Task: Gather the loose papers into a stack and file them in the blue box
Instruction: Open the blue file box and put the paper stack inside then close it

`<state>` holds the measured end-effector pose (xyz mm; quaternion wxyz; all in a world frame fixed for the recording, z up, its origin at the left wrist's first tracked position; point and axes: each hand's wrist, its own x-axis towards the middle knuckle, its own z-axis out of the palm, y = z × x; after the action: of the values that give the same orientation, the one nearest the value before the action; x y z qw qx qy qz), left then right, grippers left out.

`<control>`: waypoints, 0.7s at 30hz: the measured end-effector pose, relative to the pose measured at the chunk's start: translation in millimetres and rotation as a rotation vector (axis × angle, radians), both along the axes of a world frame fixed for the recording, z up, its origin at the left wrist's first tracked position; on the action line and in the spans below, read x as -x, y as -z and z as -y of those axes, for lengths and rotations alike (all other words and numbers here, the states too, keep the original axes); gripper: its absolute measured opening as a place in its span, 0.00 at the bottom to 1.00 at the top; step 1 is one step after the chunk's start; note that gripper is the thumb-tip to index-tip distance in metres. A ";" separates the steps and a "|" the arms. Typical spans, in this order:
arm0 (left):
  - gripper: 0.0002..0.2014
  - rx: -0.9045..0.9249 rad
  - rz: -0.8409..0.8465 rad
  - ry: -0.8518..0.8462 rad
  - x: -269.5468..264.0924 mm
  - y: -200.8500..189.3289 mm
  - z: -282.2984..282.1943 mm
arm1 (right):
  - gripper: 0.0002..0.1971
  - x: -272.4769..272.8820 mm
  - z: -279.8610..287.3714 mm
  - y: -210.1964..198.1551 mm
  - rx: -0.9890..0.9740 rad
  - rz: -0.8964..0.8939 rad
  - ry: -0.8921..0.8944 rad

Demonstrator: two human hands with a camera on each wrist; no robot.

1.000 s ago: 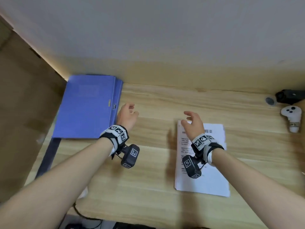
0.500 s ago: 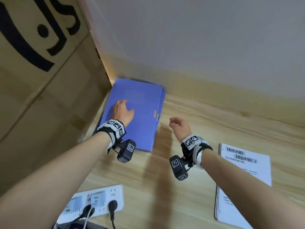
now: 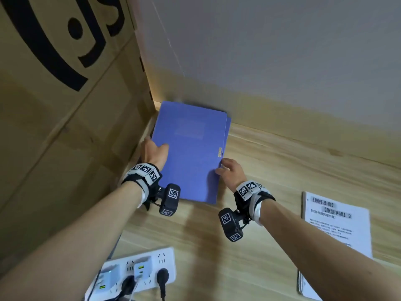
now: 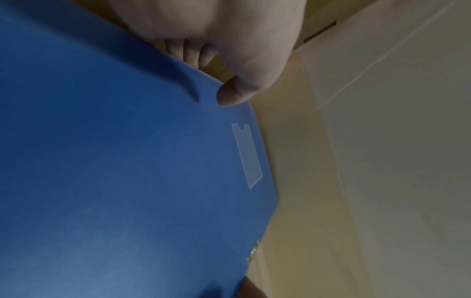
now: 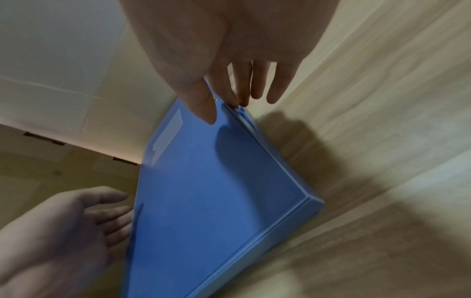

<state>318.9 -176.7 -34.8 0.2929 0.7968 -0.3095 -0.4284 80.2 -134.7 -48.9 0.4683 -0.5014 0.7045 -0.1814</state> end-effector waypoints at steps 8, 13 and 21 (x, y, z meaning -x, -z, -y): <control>0.35 0.017 -0.122 -0.003 64.8 -19.3 -28.7 | 0.29 64.6 -43.1 -7.3 0.030 0.318 0.234; 0.37 0.017 -0.113 0.103 112.9 4.5 -30.2 | 0.29 120.6 -71.3 -6.7 0.037 0.290 0.332; 0.28 -0.040 -0.050 0.273 198.3 -4.5 -70.3 | 0.22 190.2 -120.5 1.2 0.019 0.115 0.367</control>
<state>120.6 -106.3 -30.4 0.2233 0.7420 -0.3990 -0.4903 -110.1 -14.2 -50.1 0.4620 -0.3579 0.7544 -0.2989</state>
